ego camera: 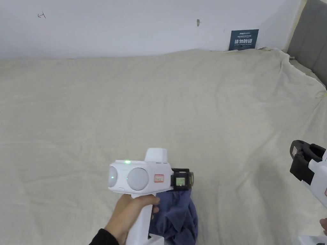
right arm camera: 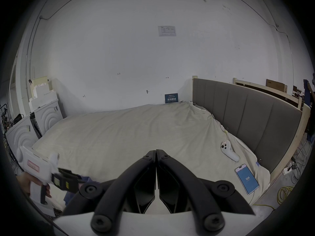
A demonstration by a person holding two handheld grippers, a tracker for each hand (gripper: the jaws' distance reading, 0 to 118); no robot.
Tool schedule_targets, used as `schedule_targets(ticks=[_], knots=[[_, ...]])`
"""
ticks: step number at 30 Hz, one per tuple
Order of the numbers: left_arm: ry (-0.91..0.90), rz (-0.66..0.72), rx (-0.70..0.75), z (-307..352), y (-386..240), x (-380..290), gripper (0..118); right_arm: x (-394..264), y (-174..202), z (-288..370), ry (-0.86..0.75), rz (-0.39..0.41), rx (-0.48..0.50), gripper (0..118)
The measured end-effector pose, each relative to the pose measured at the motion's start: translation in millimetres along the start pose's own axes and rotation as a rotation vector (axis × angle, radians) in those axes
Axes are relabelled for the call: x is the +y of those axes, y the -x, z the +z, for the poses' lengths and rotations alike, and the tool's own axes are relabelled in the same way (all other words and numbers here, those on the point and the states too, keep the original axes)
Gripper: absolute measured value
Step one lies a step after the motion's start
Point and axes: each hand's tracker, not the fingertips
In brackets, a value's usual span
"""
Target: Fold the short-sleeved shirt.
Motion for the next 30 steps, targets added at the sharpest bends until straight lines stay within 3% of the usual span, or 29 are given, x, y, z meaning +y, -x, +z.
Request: schedule_targets(ticks=[4,5,6,7,8,9,10,19,30], knots=[[-0.108,-0.047,0.133,15.1,15.3,-4.1,89,1.3,4.7,-0.2,-0.006,0.003,0.011,0],[-0.136,-0.064,0.179,16.6,19.0,-8.6,84,1.2,6.1,0.1,-0.006,0.004,0.014,0],[-0.166,-0.074,0.198,17.8,22.6,-14.2,73,1.4,7.1,0.1,-0.006,0.005,0.017,0],[-0.206,-0.098,0.195,16.8,26.3,-20.8,50,1.5,8.1,0.2,-0.006,0.007,0.019,0],[-0.241,-0.134,0.185,16.0,30.5,-29.2,15,1.5,8.9,0.3,-0.005,0.009,0.020,0],[-0.239,-0.152,0.194,12.7,32.9,-35.7,4,1.4,9.2,0.4,-0.004,0.011,0.022,0],[-0.230,-0.164,0.232,10.4,33.8,-41.3,0,1.3,9.5,0.5,-0.003,0.012,0.023,0],[-0.170,-0.210,0.203,-29.2,28.1,-93.4,0,-1.3,8.0,0.3,0.010,0.017,0.015,0],[-0.125,-0.320,0.198,-86.8,-29.4,-125.6,0,-7.6,-5.2,2.0,0.035,0.018,-0.011,0]])
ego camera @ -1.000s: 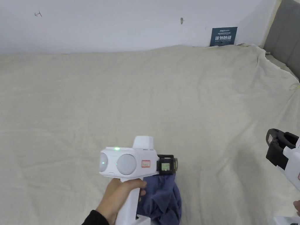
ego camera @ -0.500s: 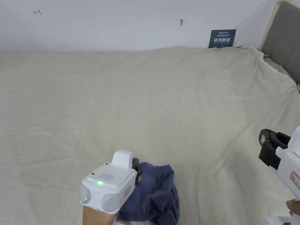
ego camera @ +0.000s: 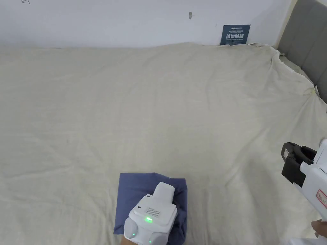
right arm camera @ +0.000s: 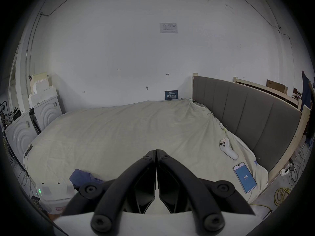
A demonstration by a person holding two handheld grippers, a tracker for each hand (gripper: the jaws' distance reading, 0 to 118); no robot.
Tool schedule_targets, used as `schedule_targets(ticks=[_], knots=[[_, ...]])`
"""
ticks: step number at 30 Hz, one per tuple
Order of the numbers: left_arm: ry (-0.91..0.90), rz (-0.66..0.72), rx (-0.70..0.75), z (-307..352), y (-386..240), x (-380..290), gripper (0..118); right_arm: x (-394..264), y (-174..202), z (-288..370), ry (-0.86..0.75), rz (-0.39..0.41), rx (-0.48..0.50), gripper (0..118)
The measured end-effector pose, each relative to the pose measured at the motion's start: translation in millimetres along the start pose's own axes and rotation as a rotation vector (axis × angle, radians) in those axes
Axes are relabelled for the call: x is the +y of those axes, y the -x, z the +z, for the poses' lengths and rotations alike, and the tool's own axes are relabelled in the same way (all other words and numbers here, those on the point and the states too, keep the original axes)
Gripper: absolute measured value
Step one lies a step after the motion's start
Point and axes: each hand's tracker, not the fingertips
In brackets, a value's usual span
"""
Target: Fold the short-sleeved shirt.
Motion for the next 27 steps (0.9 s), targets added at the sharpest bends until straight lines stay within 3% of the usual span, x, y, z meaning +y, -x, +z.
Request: schedule_targets(ticks=[14,21,27], knots=[[-0.044,0.000,-0.101,-3.4,-44.3,3.3,0,-1.6,-8.7,2.2,0.009,-0.008,-0.025,0],[-0.201,0.068,-0.080,39.0,-10.2,49.3,0,7.8,0.5,7.7,-0.030,-0.005,-0.007,0],[-0.352,0.092,0.026,82.6,34.7,85.0,0,19.3,18.5,12.2,-0.081,0.005,0.025,0]])
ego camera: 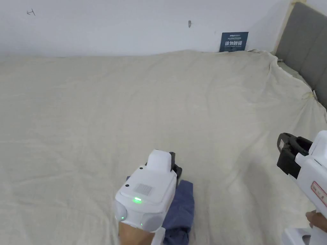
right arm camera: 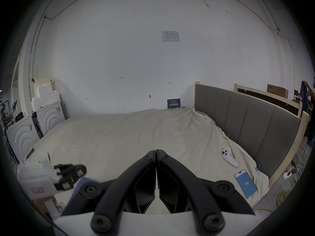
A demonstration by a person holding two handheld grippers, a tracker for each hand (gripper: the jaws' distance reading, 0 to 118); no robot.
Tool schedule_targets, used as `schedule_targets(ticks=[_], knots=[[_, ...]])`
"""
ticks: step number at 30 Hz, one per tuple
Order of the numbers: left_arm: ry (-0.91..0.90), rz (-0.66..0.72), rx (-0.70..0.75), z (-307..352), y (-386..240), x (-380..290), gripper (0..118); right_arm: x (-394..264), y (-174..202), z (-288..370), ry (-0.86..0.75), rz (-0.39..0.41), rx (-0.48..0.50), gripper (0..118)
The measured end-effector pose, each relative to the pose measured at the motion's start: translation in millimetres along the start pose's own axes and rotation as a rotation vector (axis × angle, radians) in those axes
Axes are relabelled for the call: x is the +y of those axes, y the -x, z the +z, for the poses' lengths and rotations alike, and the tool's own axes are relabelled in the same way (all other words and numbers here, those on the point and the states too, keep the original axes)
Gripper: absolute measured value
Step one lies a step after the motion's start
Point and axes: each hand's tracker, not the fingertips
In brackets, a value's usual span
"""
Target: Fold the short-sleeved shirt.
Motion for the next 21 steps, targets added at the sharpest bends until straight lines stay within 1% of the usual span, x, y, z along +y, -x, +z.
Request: schedule_targets(ticks=[6,10,13,17,21], knots=[[-0.146,-0.003,0.126,32.8,45.7,44.0,0,12.9,21.7,1.1,-0.061,0.015,0.024,0],[-0.207,-0.001,0.205,52.7,75.0,60.9,0,19.6,36.2,0.1,-0.108,0.027,0.034,0],[-0.238,-0.018,0.277,66.4,94.5,66.2,0,22.1,47.6,0.4,-0.147,0.040,0.039,0],[-0.265,0.027,0.329,83.6,118.1,66.3,0,19.0,57.0,-2.0,-0.185,0.047,0.046,0],[-0.265,0.031,0.377,94.9,135.2,59.0,0,12.9,66.0,-2.9,-0.208,0.067,0.033,0]])
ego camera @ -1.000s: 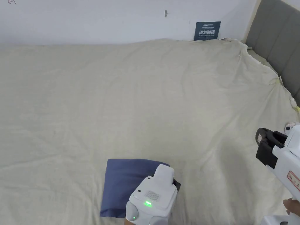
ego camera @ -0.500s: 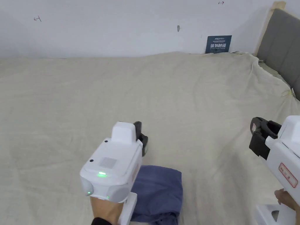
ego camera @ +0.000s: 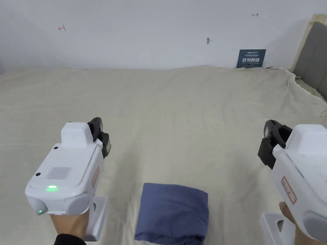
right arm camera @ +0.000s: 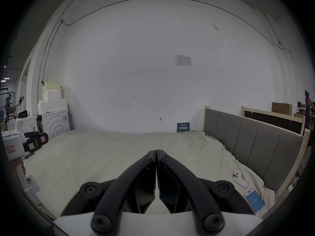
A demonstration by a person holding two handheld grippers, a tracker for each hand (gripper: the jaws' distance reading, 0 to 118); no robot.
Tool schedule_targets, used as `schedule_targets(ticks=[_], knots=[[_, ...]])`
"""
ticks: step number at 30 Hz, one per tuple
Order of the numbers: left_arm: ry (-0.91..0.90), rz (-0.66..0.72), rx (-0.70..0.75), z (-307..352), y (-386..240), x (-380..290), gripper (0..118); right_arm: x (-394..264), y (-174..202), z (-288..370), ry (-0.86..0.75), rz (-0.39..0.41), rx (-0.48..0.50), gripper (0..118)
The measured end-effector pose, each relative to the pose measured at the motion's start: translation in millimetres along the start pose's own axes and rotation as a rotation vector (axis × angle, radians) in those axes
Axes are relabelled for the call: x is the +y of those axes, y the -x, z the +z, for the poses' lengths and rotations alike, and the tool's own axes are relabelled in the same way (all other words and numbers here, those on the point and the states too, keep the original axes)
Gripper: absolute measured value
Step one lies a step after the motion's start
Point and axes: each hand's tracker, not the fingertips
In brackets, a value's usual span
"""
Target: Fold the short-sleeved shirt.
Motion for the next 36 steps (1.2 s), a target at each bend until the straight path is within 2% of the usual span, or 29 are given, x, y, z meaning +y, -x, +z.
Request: schedule_targets(ticks=[6,12,22,27,32,36], knots=[[0.008,0.013,0.022,5.7,13.6,-4.1,0,-5.5,8.2,-1.1,-0.008,0.008,-0.003,0],[0.031,0.022,0.019,6.3,17.1,-10.8,0,-23.0,37.6,-12.8,0.047,-0.013,0.044,0],[0.085,0.028,0.004,4.1,31.3,-29.7,0,-136.8,99.0,-65.0,0.340,-0.032,0.163,0],[0.141,0.049,-0.014,1.4,39.0,-44.4,0,-200.0,118.2,-77.1,0.485,-0.006,0.196,0],[0.220,0.075,-0.039,0.3,41.7,-63.0,0,-238.9,130.2,-83.5,0.587,0.010,0.176,0],[0.303,0.118,-0.079,-5.1,42.2,-77.5,0,-245.3,134.8,-80.7,0.548,0.026,0.183,0]])
